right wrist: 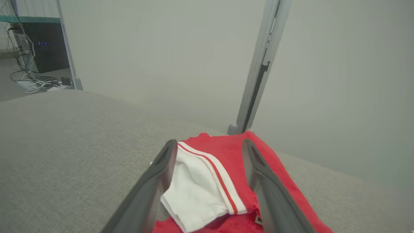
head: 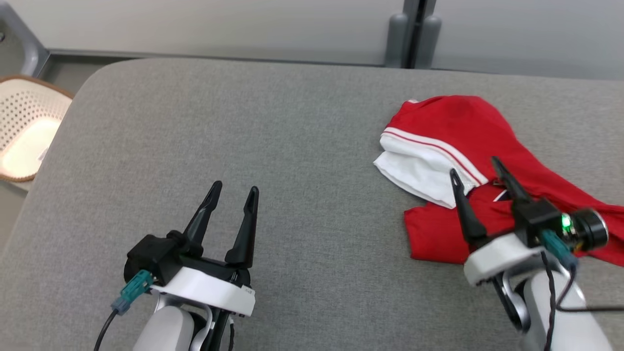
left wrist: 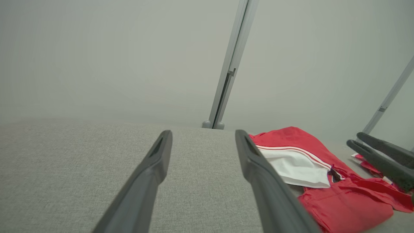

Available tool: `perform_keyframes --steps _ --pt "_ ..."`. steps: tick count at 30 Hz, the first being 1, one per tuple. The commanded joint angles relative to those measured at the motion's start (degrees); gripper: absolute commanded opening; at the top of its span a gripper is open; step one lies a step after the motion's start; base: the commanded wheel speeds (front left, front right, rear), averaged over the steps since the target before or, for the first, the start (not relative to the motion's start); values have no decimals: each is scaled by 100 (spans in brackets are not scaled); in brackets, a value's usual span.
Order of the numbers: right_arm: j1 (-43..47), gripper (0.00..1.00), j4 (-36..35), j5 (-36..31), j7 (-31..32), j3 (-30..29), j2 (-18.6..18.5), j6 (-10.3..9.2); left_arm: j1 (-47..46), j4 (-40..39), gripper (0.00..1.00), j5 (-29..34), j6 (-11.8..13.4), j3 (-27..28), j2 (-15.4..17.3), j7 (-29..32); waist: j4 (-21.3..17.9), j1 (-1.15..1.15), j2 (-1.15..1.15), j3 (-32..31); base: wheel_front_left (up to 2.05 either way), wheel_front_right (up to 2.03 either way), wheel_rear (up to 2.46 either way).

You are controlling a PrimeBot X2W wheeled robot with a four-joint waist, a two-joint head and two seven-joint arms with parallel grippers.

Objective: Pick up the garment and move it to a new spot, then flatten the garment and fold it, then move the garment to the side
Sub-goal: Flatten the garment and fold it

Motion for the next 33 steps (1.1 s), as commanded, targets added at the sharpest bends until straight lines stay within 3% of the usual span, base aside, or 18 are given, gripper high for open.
perform_keyframes --steps 1,15,16,17,26,33 --pt "-142 100 76 -38 72 39 -105 -6 -108 29 100 -40 -7 -29 18 2 146 0 0 194 0 0 0" --pt "-1698 100 1711 -6 1183 1024 -1150 -7 -456 84 100 -331 -7 -395 18 2 778 0 0 779 0 0 0" --pt "-1756 95 1806 28 1236 1077 -1192 -7 -473 87 100 -352 -7 -399 19 2 804 0 0 791 0 0 0" --pt "-1825 0 1895 47 1271 1101 -1242 -7 -482 93 100 -367 -7 -408 20 1 826 0 0 801 0 0 0" --pt "-2007 0 2120 600 930 1260 -1078 -4 -465 155 100 -371 -7 -437 20 1 873 0 0 699 0 0 0" --pt "-2058 0 1570 1716 431 2299 -692 -3 -349 211 100 -253 -7 -365 20 2 817 0 0 347 0 0 0"
